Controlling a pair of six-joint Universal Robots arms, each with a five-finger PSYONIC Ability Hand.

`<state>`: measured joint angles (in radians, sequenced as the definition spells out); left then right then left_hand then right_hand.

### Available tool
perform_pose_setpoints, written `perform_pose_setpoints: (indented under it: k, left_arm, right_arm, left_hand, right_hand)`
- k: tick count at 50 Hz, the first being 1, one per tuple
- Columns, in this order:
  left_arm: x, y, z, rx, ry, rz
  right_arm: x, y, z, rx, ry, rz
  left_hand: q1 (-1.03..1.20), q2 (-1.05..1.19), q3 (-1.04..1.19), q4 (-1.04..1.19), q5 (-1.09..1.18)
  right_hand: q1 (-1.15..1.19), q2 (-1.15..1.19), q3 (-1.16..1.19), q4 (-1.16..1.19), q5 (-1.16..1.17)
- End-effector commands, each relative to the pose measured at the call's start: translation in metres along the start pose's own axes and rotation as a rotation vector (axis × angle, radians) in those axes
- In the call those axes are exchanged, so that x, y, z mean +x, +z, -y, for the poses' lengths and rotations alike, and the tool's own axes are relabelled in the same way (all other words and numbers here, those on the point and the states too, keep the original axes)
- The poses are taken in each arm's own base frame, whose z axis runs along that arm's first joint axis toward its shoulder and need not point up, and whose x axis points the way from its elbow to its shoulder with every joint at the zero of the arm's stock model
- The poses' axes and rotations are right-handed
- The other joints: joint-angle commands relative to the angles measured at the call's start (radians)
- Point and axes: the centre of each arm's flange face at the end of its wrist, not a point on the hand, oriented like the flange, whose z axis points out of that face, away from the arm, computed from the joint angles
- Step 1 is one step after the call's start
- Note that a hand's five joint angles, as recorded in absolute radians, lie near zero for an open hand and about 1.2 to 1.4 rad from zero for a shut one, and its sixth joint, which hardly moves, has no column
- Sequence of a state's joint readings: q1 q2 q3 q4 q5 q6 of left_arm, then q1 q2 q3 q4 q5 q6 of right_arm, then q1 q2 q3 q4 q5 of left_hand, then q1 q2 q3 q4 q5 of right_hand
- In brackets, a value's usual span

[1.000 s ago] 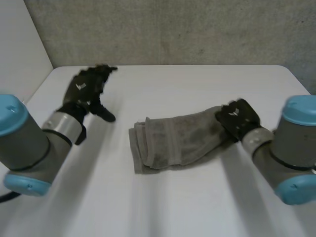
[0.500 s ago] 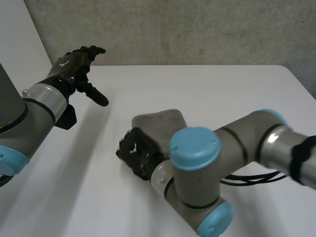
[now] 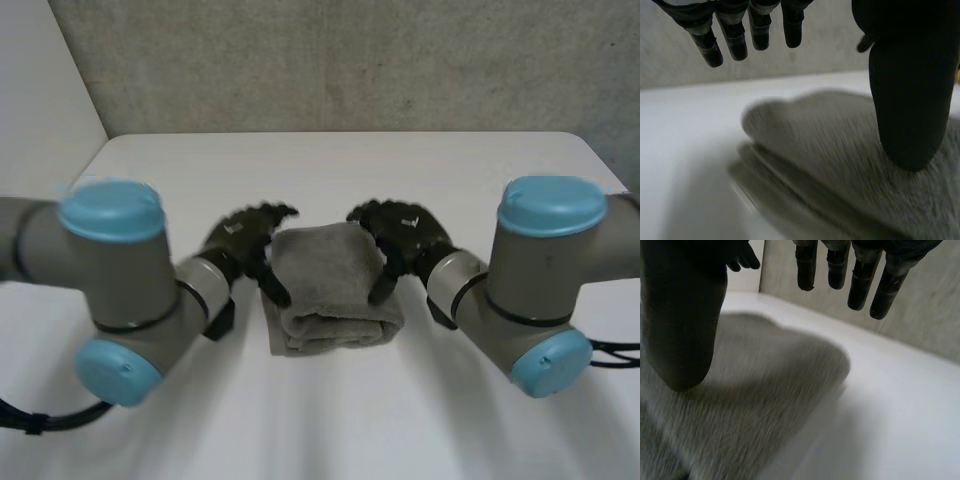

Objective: Fold the laundry

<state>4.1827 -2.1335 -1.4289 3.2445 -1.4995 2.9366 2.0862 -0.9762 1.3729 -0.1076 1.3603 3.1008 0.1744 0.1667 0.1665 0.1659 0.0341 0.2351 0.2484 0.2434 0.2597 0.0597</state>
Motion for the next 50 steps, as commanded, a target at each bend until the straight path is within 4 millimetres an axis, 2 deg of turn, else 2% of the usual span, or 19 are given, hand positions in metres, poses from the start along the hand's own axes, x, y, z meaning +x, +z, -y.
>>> perform_pose_setpoints:
  k: [1,5,6,7,8,11,12,13,14,15,16,17,18,20,21,23,26,34,50]
  left_arm:
    - [-0.005,0.013,-0.034,-0.056,0.024,0.041]
    - [-0.003,0.011,-0.022,-0.030,0.047,0.042]
    - [-0.001,0.007,-0.008,0.009,0.055,0.041]
    - [-0.001,0.007,-0.008,0.009,0.055,0.041]
    - [0.002,0.002,0.007,0.050,0.060,0.038]
    - [0.005,-0.011,0.042,0.144,0.061,0.041]
    - [0.006,-0.019,0.060,0.191,0.062,0.043]
    - [0.006,-0.019,0.060,0.192,0.062,0.043]
    - [0.004,-0.030,0.082,0.242,0.059,0.054]
    - [-0.001,-0.042,0.104,0.284,0.054,0.077]
    - [-0.001,-0.043,0.105,0.284,0.054,0.077]
    - [-0.008,-0.056,0.125,0.315,0.050,0.103]
    - [-0.008,-0.056,0.125,0.315,0.050,0.104]
    - [-0.025,-0.078,0.157,0.355,0.040,0.170]
    - [-0.025,-0.078,0.158,0.356,0.040,0.171]
    - [-0.037,-0.094,0.178,0.357,0.031,0.221]
    - [-0.041,-0.105,0.187,0.322,0.022,0.252]
    - [-0.041,-0.118,0.187,0.218,0.010,0.272]
    - [-0.033,-0.115,0.174,0.157,0.051,0.249]
  right_arm:
    - [0.001,0.013,-0.033,-0.081,0.005,0.010]
    - [0.006,0.010,-0.018,-0.044,0.005,-0.004]
    - [0.006,0.010,-0.018,-0.044,0.005,-0.004]
    - [0.007,0.005,-0.003,-0.008,0.002,-0.010]
    - [0.009,-0.001,0.012,0.031,0.000,-0.019]
    - [0.010,-0.007,0.027,0.070,-0.007,-0.027]
    - [0.011,-0.015,0.043,0.110,-0.014,-0.036]
    - [0.012,-0.023,0.059,0.155,-0.015,-0.051]
    - [0.012,-0.024,0.060,0.155,-0.015,-0.051]
    - [0.015,-0.033,0.076,0.192,-0.007,-0.082]
    - [0.015,-0.033,0.076,0.193,-0.006,-0.082]
    - [0.022,-0.045,0.094,0.227,0.010,-0.141]
    - [0.022,-0.045,0.094,0.228,0.011,-0.142]
    - [0.037,-0.065,0.122,0.262,0.023,-0.272]
    - [0.037,-0.065,0.122,0.263,0.023,-0.272]
    - [0.042,-0.078,0.137,0.249,0.019,-0.331]
    - [0.042,-0.083,0.142,0.239,0.009,-0.344]
    - [0.048,-0.093,0.153,0.217,-0.048,-0.375]
    - [0.044,-0.094,0.155,0.223,-0.077,-0.361]
  left_hand:
    - [0.016,0.023,0.023,0.024,-0.019]
    - [0.013,0.020,0.021,0.021,-0.022]
    - [0.013,0.020,0.021,0.021,-0.022]
    - [0.013,0.020,0.021,0.021,-0.022]
    - [0.013,0.020,0.021,0.021,-0.022]
    - [0.010,0.017,0.018,0.018,-0.024]
    - [0.010,0.017,0.018,0.018,-0.024]
    - [0.010,0.017,0.018,0.018,-0.024]
    - [0.007,0.014,0.015,0.015,-0.027]
    - [0.007,0.014,0.015,0.015,-0.027]
    - [0.007,0.014,0.015,0.015,-0.027]
    - [0.010,0.017,0.018,0.018,-0.025]
    - [0.010,0.017,0.018,0.018,-0.024]
    - [0.007,0.014,0.015,0.015,-0.027]
    - [0.007,0.014,0.015,0.015,-0.027]
    - [0.004,0.012,0.012,0.012,-0.030]
    - [0.051,0.058,0.058,0.059,0.016]
    - [0.054,0.061,0.062,0.062,0.020]
    - [0.019,0.026,0.026,0.027,-0.016]
  right_hand:
    - [-0.061,-0.074,-0.069,-0.085,-0.060]
    - [-0.061,-0.074,-0.069,-0.085,-0.060]
    - [-0.061,-0.074,-0.069,-0.085,-0.060]
    - [-0.061,-0.074,-0.069,-0.085,-0.060]
    - [-0.061,-0.074,-0.069,-0.085,-0.060]
    - [-0.061,-0.074,-0.069,-0.085,-0.060]
    - [-0.061,-0.074,-0.069,-0.085,-0.060]
    - [-0.061,-0.074,-0.069,-0.085,-0.060]
    - [-0.061,-0.074,-0.069,-0.085,-0.060]
    - [-0.061,-0.074,-0.069,-0.085,-0.060]
    - [-0.061,-0.074,-0.069,-0.085,-0.060]
    - [-0.061,-0.074,-0.069,-0.085,-0.060]
    - [-0.061,-0.074,-0.069,-0.085,-0.060]
    - [-0.061,-0.074,-0.069,-0.085,-0.060]
    - [-0.061,-0.074,-0.069,-0.085,-0.060]
    - [-0.061,-0.074,-0.069,-0.085,-0.060]
    - [-0.061,-0.074,-0.069,-0.085,-0.060]
    - [-0.061,-0.074,-0.069,-0.085,-0.060]
    - [-0.061,-0.074,-0.069,-0.085,-0.060]
